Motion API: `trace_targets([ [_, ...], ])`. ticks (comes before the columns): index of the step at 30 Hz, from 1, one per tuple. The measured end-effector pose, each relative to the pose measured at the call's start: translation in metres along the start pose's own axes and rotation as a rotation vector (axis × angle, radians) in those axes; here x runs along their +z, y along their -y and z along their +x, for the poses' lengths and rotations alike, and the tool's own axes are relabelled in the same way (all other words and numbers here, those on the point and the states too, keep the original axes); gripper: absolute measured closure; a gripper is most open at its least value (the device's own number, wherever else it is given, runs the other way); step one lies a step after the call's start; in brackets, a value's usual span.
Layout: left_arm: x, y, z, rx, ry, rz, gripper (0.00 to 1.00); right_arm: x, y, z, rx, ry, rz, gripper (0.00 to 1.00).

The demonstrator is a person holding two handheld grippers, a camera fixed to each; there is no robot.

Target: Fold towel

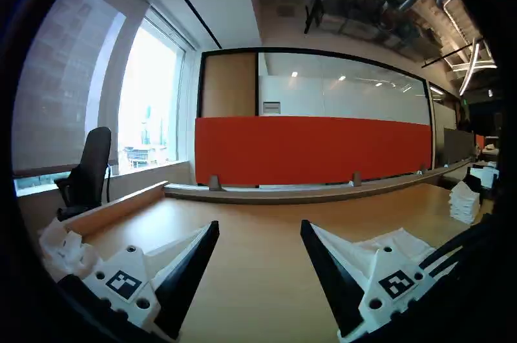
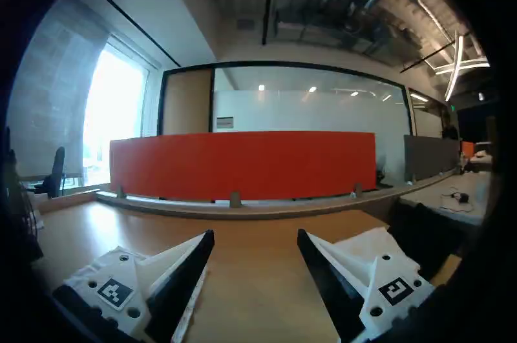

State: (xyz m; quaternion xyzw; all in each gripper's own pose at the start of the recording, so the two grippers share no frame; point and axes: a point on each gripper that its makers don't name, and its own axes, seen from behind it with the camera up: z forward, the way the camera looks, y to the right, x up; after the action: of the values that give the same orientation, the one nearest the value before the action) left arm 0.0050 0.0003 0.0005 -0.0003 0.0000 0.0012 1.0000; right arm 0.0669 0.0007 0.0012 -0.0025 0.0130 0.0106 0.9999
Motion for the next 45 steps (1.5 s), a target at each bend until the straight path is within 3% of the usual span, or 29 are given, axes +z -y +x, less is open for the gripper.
trace_targets([
  [14,-0.007,0.001,0.103,0.046,0.028,-0.016,0.07,-0.006,0.016,0.102,-0.016,0.043,0.016,0.0],
  [20,-0.009,-0.002,0.127,0.06,0.049,-0.033,0.07,-0.008,0.018,0.124,-0.026,0.058,0.023,0.0],
  [29,-0.004,-0.021,0.129,0.084,0.097,-0.105,0.07,-0.005,0.02,0.133,-0.057,0.099,0.047,0.01],
  [35,-0.002,-0.041,0.119,0.105,0.164,-0.208,0.07,-0.007,0.042,0.122,-0.115,0.176,0.165,0.0],
  [45,-0.014,-0.08,0.093,0.116,0.284,-0.419,0.06,-0.023,0.081,0.097,-0.21,0.313,0.388,0.0],
])
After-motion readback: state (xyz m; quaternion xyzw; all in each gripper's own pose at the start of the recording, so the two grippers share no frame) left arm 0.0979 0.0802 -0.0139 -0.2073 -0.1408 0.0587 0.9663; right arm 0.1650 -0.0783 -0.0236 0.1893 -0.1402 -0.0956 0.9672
